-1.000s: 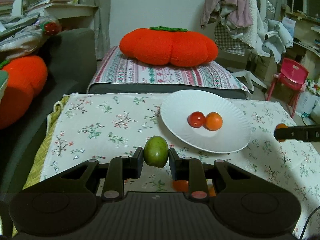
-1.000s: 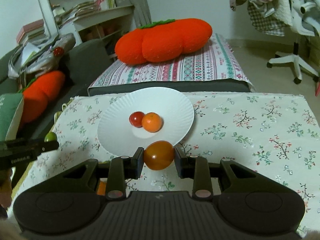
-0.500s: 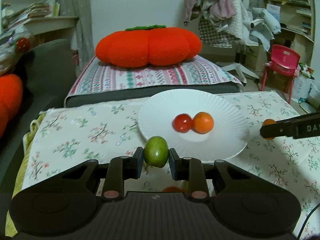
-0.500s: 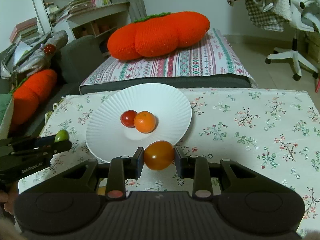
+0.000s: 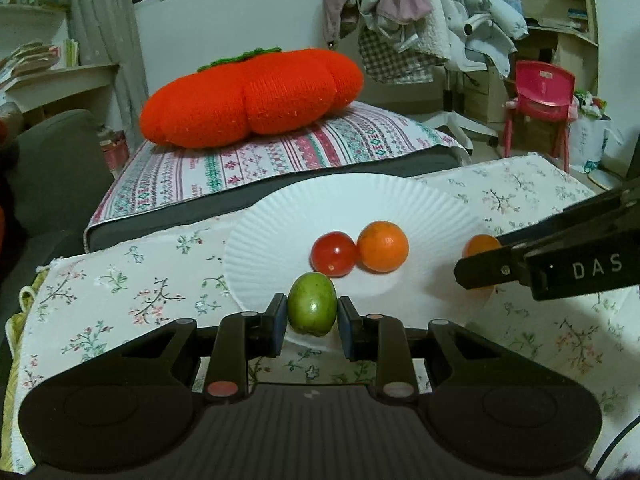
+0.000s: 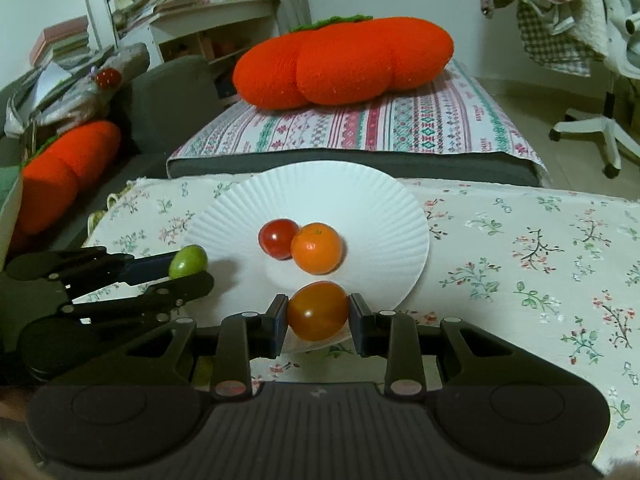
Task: Organize fruits
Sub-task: 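Carry both tomatoes onto the white plate and open both tools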
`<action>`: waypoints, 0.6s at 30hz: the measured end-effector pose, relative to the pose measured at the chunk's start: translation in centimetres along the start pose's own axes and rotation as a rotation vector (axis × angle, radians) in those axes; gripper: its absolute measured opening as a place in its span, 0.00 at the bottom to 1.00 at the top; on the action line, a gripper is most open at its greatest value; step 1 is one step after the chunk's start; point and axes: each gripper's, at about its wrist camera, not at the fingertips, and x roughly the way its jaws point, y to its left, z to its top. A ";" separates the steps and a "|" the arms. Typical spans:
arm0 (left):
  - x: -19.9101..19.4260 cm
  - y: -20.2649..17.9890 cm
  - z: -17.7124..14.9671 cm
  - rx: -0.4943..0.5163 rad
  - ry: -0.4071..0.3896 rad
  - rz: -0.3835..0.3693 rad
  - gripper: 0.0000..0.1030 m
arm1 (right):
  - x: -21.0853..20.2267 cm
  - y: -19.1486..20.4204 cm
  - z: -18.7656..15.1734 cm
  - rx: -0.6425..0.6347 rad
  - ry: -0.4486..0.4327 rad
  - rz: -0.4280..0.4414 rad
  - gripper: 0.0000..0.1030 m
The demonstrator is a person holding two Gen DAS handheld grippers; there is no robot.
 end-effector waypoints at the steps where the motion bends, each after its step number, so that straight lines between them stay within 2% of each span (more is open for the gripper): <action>1: 0.0 0.0 0.0 0.004 -0.003 -0.003 0.03 | 0.1 0.1 0.0 -0.002 0.000 -0.002 0.28; 10: 0.2 -0.1 0.0 0.001 0.008 -0.031 0.04 | 1.2 0.7 -0.1 -0.010 0.012 0.000 0.30; 18: -0.6 1.2 0.6 -0.058 0.022 -0.044 0.06 | -0.3 0.1 0.6 0.035 -0.019 0.017 0.36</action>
